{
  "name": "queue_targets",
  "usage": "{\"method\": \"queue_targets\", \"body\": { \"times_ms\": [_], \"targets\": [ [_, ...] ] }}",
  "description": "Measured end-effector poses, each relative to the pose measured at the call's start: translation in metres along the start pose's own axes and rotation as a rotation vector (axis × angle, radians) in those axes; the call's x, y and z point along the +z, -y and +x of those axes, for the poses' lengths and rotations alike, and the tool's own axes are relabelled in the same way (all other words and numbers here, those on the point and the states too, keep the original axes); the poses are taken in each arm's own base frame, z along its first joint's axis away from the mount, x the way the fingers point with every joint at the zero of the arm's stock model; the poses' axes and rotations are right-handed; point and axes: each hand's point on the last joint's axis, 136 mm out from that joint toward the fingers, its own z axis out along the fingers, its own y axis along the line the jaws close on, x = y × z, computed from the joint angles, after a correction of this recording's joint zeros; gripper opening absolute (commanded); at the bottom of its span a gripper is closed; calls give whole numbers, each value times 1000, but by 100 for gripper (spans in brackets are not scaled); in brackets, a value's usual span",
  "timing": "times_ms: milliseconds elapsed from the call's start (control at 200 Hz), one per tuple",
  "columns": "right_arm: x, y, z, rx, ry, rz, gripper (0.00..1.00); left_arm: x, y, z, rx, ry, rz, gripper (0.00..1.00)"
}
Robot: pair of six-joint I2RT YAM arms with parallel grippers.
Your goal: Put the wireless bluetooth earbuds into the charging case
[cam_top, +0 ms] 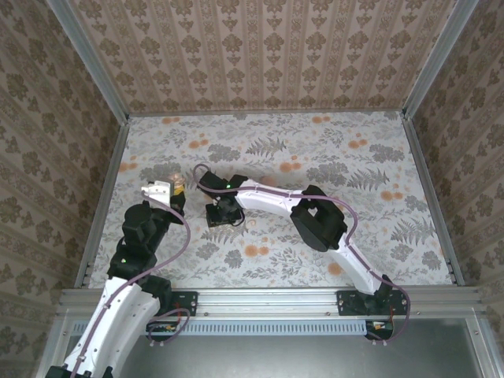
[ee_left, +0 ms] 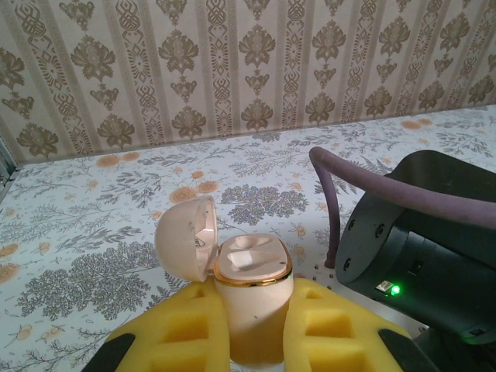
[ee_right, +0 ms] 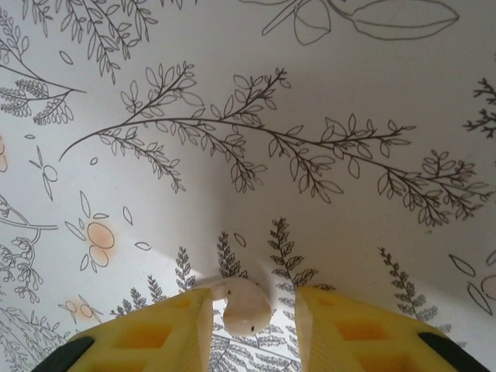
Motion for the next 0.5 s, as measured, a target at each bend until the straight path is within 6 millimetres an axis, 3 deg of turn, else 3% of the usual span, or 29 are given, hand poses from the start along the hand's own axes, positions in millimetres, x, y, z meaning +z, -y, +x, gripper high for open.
{"method": "queue_targets", "body": {
  "times_ms": [500],
  "targets": [
    [0, 5, 7, -70, -14, 44, 27, 3, 2, 5, -2, -18, 17, 0]
  ]
}}
